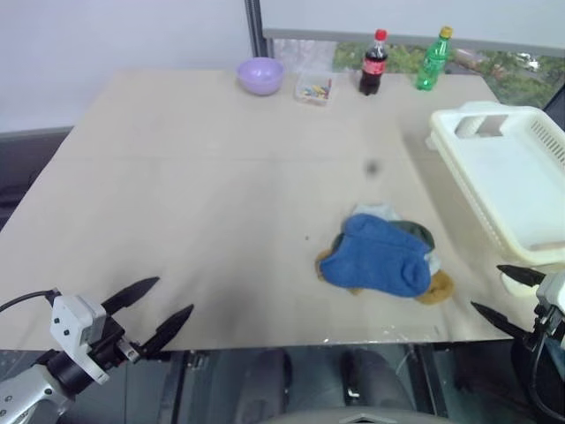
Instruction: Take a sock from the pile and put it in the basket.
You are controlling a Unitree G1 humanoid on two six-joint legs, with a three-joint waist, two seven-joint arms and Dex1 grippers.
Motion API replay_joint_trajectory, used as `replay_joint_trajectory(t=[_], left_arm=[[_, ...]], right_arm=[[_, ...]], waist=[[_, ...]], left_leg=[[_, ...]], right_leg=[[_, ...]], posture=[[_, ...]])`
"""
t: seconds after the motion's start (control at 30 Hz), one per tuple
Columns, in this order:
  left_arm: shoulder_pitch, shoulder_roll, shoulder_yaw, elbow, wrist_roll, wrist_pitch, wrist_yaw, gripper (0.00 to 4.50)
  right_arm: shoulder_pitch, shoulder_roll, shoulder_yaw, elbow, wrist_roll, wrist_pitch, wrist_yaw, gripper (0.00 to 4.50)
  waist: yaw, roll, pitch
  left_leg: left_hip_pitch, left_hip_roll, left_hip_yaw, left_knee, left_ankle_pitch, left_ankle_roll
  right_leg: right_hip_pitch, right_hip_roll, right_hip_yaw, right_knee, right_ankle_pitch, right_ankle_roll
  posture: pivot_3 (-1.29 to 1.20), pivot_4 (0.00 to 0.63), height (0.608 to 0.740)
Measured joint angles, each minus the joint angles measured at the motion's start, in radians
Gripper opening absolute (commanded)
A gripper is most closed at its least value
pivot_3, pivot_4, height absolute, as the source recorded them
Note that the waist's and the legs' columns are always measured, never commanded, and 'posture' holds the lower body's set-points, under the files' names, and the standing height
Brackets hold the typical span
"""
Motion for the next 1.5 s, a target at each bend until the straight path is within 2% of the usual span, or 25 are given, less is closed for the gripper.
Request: replay_joint_trajectory(t=[0.2,0.33,0.43,0.53,0.7,0.83,0.97,1.1,1.2,1.33,1.5], left_arm=[[-0.057,0.038,-0.003,-0.002,-0.02,0.028,0.0,4.5],[-0.059,0.049,-0.012,-0.01,-0.046,0.041,-0.034,4.5],[-0.048,0.086,-0.01,-0.02,-0.148,0.099,-0.108,4.5],[-0.052,0.103,-0.01,-0.039,-0.188,0.115,-0.154,4.5],[-0.099,0.126,-0.049,-0.082,-0.173,0.113,-0.171,4.5],[-0.144,0.132,-0.085,-0.092,-0.15,0.118,-0.147,4.5],[-0.176,0.131,-0.13,-0.115,-0.131,0.124,-0.11,4.5],[-0.236,0.132,-0.21,-0.131,-0.092,0.145,-0.063,4.5],[-0.382,0.125,-0.337,-0.13,-0.062,0.197,-0.007,4.5],[-0.513,0.122,-0.469,-0.068,0.015,0.209,0.005,4.5],[-0.512,0.115,-0.492,-0.005,0.039,0.183,-0.025,4.5]], right_arm=[[-0.086,0.02,0.041,-0.051,0.015,0.055,-0.048,4.45],[-0.093,0.033,0.073,-0.101,0.023,0.072,-0.057,4.45],[-0.119,0.032,0.097,-0.169,0.059,0.143,-0.078,4.45],[-0.184,0.013,0.146,-0.258,0.07,0.205,-0.106,4.45],[-0.403,-0.009,0.425,-0.376,0.062,0.355,-0.121,4.45],[-0.523,0.043,0.587,-0.333,-0.008,0.385,-0.147,4.45],[-0.586,0.086,0.679,-0.249,-0.091,0.354,-0.159,4.45],[-0.591,0.118,0.681,-0.217,-0.097,0.304,-0.148,4.45],[-0.53,0.071,0.656,-0.219,-0.056,0.248,-0.072,4.45],[-0.506,0.061,0.625,-0.219,-0.054,0.233,-0.079,4.45],[-0.511,0.07,0.642,-0.245,-0.11,0.255,-0.142,4.45]], waist=[[-0.001,0.001,0.0],[-0.001,0.003,0.0],[-0.002,0.002,0.0],[-0.004,0.002,0.0],[0.001,0.001,0.0],[0.005,0.0,0.0],[0.004,0.0,0.0],[0.009,0.0,0.0],[0.027,-0.001,0.0],[0.015,-0.001,-0.001],[0.0,-0.001,-0.001]], left_leg=[[0.001,0.001,0.0,0.0,0.0,0.0],[-0.001,0.0,0.002,0.0,0.002,0.004],[0.0,0.0,0.003,0.0,0.002,0.004],[0.002,0.001,0.003,0.0,0.002,0.004],[0.0,0.001,0.002,0.0,0.001,0.002],[-0.002,0.0,0.003,0.0,0.002,0.004],[-0.001,0.0,0.004,0.0,0.002,0.004],[-0.001,0.0,0.007,0.0,0.002,0.004],[0.0,0.0,0.007,0.002,0.002,0.004],[0.001,-0.001,0.009,0.002,0.002,0.004],[0.0,0.001,0.008,0.001,0.002,0.004]], right_leg=[[0.0,0.001,0.0,0.001,0.0,0.0],[0.0,0.001,0.002,0.001,0.0,-0.001],[0.0,0.001,0.002,0.001,0.0,-0.001],[0.0,0.001,0.003,0.001,0.0,0.0],[-0.001,0.002,0.002,0.001,0.002,-0.003],[-0.001,0.001,0.002,0.0,0.003,-0.004],[-0.001,0.002,0.003,0.001,0.003,-0.004],[-0.001,0.003,0.002,0.002,0.003,-0.004],[0.001,0.004,0.001,0.002,0.003,-0.004],[0.001,0.006,0.004,0.002,0.003,-0.004],[0.0,0.007,0.003,0.003,0.003,-0.004]], posture=[[0.0,0.15,0.74],[0.0,0.15,0.74],[0.0,0.15,0.74],[0.0,0.15,0.74],[0.0,0.15,0.74],[0.0,0.15,0.74],[0.0,0.15,0.74],[0.0,0.15,0.74],[0.0,0.15,0.74],[0.0,0.15,0.74],[0.0,0.15,0.74]])
